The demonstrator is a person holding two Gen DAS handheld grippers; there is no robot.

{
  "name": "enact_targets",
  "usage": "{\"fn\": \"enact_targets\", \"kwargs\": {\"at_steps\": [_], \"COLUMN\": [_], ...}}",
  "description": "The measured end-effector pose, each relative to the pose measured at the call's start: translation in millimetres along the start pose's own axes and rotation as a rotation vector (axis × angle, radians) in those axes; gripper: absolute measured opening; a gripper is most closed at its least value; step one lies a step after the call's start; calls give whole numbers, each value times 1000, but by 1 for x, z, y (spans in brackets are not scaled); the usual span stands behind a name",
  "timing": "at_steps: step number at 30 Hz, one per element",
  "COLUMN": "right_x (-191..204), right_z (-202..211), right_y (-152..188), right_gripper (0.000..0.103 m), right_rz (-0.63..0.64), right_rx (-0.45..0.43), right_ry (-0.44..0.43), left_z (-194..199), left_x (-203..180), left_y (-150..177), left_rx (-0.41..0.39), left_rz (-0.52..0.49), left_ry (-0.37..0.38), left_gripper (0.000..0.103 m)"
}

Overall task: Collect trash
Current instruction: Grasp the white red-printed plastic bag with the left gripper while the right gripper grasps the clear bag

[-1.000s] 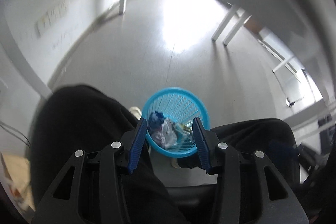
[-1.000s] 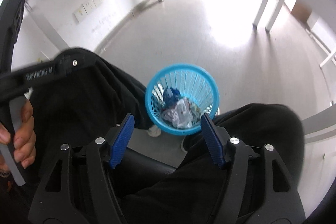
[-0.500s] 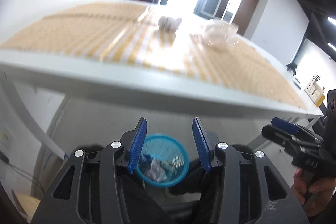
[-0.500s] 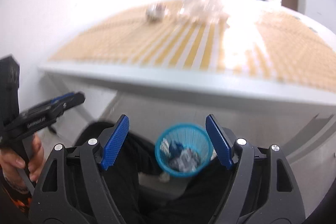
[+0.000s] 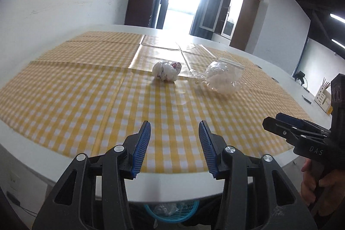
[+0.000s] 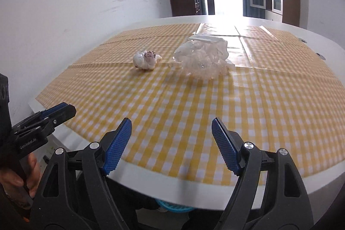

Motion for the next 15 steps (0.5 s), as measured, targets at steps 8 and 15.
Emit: {"fn": "enact_targets", "kwargs": {"at_steps": [8, 15], "right_x": [-20, -41], "right_z": [-47, -82], "right_y": [-40, -70], "right_gripper": [77, 78], "right_rz": [-22, -84], "right_rx": [33, 65], "right_ry": [10, 12], "left_z": [-44, -80], "left_x": [-4, 0], "left_y": [-36, -58], "left_rx": [33, 85], "left_rz": [-23, -20], "left_ry": [-10, -25], "left_gripper": [57, 63]}}
Point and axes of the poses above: each gripper's, at about its wrist camera, not at the fingertips, and z roughly against the way its jaws point, x to its left, y to its underside, the point moved 2 cm from there along -z, roughly the way its jaws point, and after that the axes turned 12 degrees about z, right-handed, at the moved point
